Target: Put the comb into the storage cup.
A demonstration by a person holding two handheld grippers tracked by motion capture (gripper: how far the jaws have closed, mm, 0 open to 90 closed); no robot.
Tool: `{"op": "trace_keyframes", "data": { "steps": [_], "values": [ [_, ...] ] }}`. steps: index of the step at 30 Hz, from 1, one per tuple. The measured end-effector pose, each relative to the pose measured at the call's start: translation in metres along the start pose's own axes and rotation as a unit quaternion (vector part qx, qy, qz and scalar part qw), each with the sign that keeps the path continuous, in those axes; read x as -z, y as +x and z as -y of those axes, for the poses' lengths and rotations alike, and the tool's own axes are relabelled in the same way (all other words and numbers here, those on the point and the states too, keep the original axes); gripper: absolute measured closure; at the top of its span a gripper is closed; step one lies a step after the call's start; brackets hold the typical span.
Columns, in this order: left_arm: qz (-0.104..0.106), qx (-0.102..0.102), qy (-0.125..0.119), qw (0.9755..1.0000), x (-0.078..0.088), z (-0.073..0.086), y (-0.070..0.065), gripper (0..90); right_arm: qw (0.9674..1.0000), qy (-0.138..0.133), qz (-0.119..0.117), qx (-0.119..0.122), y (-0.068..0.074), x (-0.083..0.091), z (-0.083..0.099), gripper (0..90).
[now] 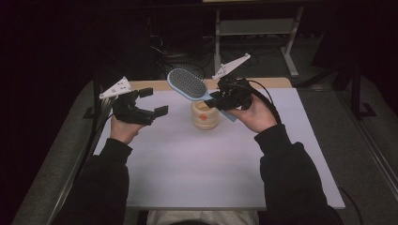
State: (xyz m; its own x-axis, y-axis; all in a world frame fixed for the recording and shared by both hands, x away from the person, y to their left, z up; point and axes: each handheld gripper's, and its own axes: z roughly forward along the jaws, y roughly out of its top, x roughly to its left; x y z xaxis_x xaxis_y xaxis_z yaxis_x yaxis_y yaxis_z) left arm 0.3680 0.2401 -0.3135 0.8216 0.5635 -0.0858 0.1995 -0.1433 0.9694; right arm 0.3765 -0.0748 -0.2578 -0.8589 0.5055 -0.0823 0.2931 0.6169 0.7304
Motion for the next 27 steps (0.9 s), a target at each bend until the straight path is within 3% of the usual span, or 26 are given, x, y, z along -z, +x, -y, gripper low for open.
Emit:
{"op": "trace_keyframes", "data": {
  "steps": [13, 19, 27],
  "values": [
    [0.007, 0.021, 0.009, 0.9997, -0.023, -0.011, -0.006, 0.0, 1.0, -0.005, 0.0, 0.008, 0.004, -0.006, -0.002, 68.4],
    [0.018, 0.04, -0.005, 0.999, -0.028, -0.015, -0.008, 0.0, 1.0, -0.007, -0.001, 0.006, 0.004, -0.009, 0.0, 68.4],
    [0.004, 0.058, -0.002, 0.9983, -0.037, -0.02, -0.007, 0.0, 0.9998, -0.015, 0.007, 0.011, 0.007, -0.013, 0.001, 68.4]
  ]
}}
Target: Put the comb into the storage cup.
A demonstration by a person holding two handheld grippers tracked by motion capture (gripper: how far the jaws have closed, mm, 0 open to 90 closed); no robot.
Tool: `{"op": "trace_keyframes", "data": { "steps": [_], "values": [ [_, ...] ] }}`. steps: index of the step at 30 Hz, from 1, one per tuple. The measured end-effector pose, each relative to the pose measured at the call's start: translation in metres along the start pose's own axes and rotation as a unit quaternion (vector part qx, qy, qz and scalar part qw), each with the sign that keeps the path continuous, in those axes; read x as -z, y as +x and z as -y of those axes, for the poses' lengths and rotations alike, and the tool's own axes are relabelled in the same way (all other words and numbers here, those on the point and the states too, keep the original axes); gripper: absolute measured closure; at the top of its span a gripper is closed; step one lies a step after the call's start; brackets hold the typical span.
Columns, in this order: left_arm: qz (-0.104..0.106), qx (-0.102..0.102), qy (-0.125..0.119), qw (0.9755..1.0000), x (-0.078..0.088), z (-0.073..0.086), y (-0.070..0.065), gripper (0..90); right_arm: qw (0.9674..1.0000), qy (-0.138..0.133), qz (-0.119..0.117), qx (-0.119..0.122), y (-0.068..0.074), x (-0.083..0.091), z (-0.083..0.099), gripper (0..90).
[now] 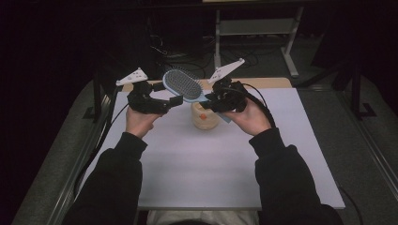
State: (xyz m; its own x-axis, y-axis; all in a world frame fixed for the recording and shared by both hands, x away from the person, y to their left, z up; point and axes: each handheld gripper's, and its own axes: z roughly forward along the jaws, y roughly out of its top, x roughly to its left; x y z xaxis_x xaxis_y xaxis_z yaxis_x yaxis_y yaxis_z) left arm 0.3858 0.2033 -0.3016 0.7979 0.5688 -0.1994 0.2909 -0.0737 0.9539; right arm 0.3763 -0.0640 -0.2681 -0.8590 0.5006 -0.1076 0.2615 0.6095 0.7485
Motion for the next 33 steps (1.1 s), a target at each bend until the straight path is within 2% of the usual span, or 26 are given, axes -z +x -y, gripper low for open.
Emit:
{"op": "trace_keyframes", "data": {
  "steps": [3, 5, 7, 12, 18, 22, 27, 33],
  "values": [
    [-0.002, 0.006, -0.002, 1.0, -0.003, -0.002, -0.001, 0.0, 1.0, -0.004, 0.001, -0.001, 0.0, -0.001, 0.001, 68.4],
    [0.004, 0.02, -0.01, 0.9998, -0.005, -0.003, 0.0, 0.2, 1.0, -0.004, 0.003, -0.001, 0.0, -0.001, 0.001, 68.4],
    [0.004, 0.034, -0.007, 0.9994, -0.008, -0.004, 0.001, 0.1, 0.9999, -0.004, 0.012, 0.002, 0.001, -0.002, 0.001, 68.4],
    [-0.005, 0.046, -0.002, 0.9989, -0.015, -0.008, -0.001, 0.1, 0.9998, -0.005, 0.017, 0.003, 0.002, -0.003, 0.004, 68.4],
    [0.001, 0.092, -0.027, 0.9954, -0.016, -0.011, 0.004, 3.9, 0.9996, -0.015, 0.022, -0.001, 0.001, -0.004, 0.008, 68.4],
    [-0.006, 0.098, -0.028, 0.9948, -0.018, -0.011, 0.004, 5.1, 0.9994, -0.02, 0.027, -0.001, 0.001, -0.005, 0.009, 68.4],
    [-0.011, 0.093, -0.03, 0.9952, -0.022, -0.012, 0.0, 7.0, 0.9993, -0.022, 0.03, -0.003, 0.001, -0.005, 0.009, 68.3],
    [-0.016, 0.085, -0.051, 0.9949, -0.023, -0.016, -0.005, 15.9, 0.9989, -0.032, 0.035, -0.003, 0.002, -0.005, 0.008, 68.3]
  ]
}}
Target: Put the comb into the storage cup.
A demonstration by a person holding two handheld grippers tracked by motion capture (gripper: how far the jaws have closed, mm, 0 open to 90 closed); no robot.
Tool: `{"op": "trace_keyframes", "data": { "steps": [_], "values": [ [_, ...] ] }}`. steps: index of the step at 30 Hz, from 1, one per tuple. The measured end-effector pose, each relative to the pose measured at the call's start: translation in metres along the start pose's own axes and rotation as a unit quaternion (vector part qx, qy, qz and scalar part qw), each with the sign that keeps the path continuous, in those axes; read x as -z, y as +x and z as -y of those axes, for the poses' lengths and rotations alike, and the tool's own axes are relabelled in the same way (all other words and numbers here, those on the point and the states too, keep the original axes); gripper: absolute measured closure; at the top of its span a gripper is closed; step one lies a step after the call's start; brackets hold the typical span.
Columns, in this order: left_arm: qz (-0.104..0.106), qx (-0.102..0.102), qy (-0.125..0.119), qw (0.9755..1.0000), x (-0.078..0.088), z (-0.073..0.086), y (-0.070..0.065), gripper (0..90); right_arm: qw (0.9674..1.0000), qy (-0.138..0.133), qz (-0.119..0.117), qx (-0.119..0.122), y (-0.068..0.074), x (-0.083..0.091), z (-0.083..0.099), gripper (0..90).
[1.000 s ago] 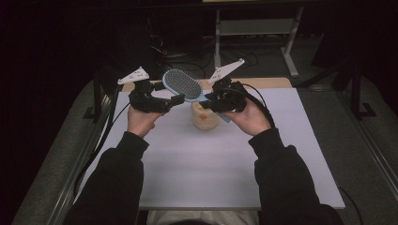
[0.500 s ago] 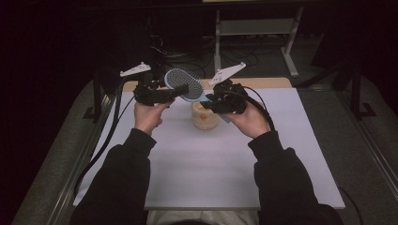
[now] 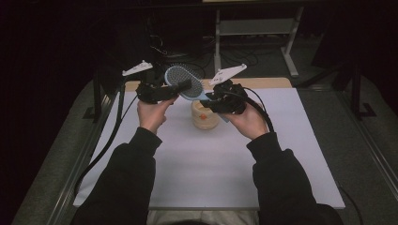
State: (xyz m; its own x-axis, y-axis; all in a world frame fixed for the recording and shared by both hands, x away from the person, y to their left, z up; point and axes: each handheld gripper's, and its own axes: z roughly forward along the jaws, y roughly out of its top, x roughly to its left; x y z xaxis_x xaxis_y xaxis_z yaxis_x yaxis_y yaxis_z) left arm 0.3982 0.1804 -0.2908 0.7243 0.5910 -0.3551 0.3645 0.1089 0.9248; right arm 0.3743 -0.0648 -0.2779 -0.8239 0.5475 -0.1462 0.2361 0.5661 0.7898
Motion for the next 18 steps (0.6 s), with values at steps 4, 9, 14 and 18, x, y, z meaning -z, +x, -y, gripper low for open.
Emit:
{"op": "trace_keyframes", "data": {
  "steps": [4, 9, 14, 18],
  "values": [
    [0.002, 0.007, -0.007, 1.0, -0.0023, -0.0003, -0.0029, 21.7, 1.0, -0.01, 0.001, 0.001, 0.0013, 0.0011, -0.0015, 68.4],
    [0.014, 0.036, -0.016, 0.9991, -0.0029, -0.0007, -0.0003, 29.7, 0.9999, -0.014, 0.002, -0.004, -0.0003, 0.0021, -0.0009, 68.4],
    [0.016, 0.046, -0.019, 0.9986, -0.0023, -0.0021, 0.0012, 36.5, 0.9998, -0.019, 0.004, -0.004, -0.0006, -0.0011, -0.0005, 68.4],
    [0.021, 0.045, -0.018, 0.9986, -0.0015, -0.003, 0.0013, 41.9, 0.9999, -0.016, 0.006, -0.001, -0.0007, -0.0047, 0.0002, 68.4]
  ]
}}
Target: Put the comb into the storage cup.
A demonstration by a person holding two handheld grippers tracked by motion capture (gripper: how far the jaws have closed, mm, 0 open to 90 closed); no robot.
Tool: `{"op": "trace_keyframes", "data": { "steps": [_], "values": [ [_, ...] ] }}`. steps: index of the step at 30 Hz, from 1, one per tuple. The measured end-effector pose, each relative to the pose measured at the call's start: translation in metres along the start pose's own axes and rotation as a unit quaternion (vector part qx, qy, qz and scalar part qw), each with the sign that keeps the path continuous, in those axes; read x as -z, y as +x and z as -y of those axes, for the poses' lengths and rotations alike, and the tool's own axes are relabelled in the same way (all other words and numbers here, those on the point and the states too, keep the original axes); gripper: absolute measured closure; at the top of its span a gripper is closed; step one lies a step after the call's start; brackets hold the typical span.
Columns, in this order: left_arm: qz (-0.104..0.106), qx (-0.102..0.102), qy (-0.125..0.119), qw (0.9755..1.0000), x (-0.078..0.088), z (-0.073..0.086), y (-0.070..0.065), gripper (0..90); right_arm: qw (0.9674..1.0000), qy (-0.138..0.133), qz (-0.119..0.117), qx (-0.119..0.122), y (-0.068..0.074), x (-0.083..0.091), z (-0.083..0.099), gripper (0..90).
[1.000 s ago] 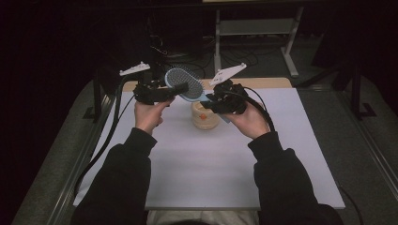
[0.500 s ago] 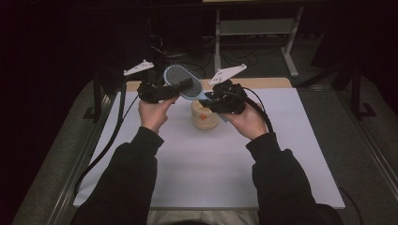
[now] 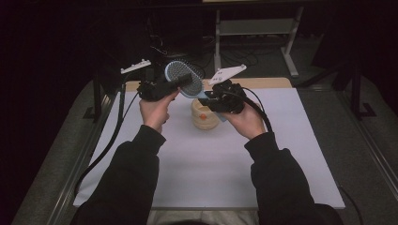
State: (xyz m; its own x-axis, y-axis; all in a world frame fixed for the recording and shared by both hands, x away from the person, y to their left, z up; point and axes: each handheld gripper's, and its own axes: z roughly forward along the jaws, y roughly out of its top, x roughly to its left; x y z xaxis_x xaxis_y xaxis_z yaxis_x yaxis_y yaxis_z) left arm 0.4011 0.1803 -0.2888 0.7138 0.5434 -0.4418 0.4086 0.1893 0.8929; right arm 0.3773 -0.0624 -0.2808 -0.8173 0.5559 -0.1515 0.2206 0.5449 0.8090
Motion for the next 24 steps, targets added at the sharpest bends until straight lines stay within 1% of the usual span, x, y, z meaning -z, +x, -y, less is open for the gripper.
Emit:
{"op": "trace_keyframes", "data": {
  "steps": [2, 4, 6, 8, 11, 12, 13, 16, 17, 21, 24],
  "values": [
    [0.006, 0.0, 0.0, 1.0, 0.001, 0.0, -0.001, 44.0, 1.0, -0.004, -0.002, 0.005, -0.001, -0.001, 0.001, 68.4],
    [0.013, 0.002, -0.003, 0.9999, 0.002, -0.001, -0.002, 46.3, 1.0, -0.007, -0.005, 0.003, -0.001, -0.001, 0.002, 68.5],
    [0.018, -0.002, -0.006, 0.9998, 0.002, -0.002, -0.004, 49.2, 0.9999, -0.007, -0.007, 0.002, -0.001, -0.001, 0.002, 68.6],
    [0.018, -0.012, -0.004, 0.9998, 0.002, -0.005, -0.007, 50.5, 0.9999, -0.009, -0.007, 0.001, 0.0, -0.002, 0.002, 68.6],
    [0.023, -0.027, 0.001, 0.9994, 0.001, -0.009, -0.012, 53.4, 0.9998, -0.011, -0.013, -0.006, -0.002, -0.003, 0.002, 67.7],
    [0.024, -0.033, 0.004, 0.9992, 0.0, -0.01, -0.015, 54.2, 0.9997, -0.013, -0.018, -0.012, -0.002, -0.003, 0.003, 66.1],
    [0.021, -0.041, 0.01, 0.9989, -0.001, -0.011, -0.017, 54.8, 0.9995, -0.014, -0.023, -0.02, -0.004, -0.004, 0.003, 62.6],
    [0.026, -0.06, 0.014, 0.9978, -0.003, -0.013, -0.021, 55.9, 0.999, -0.018, -0.022, -0.033, -0.007, -0.003, 0.005, 57.4],
    [0.026, -0.062, 0.015, 0.9976, -0.004, -0.014, -0.021, 56.2, 0.9988, -0.021, -0.023, -0.037, -0.009, -0.003, 0.006, 56.2],
    [0.023, -0.072, 0.017, 0.997, -0.004, -0.017, -0.021, 56.6, 0.9978, -0.027, -0.025, -0.055, -0.014, 0.0, 0.01, 44.7],
    [0.021, -0.072, 0.015, 0.9971, -0.003, -0.019, -0.019, 56.6, 0.9966, -0.03, -0.029, -0.071, -0.019, 0.002, 0.014, 39.1]
  ]
}}
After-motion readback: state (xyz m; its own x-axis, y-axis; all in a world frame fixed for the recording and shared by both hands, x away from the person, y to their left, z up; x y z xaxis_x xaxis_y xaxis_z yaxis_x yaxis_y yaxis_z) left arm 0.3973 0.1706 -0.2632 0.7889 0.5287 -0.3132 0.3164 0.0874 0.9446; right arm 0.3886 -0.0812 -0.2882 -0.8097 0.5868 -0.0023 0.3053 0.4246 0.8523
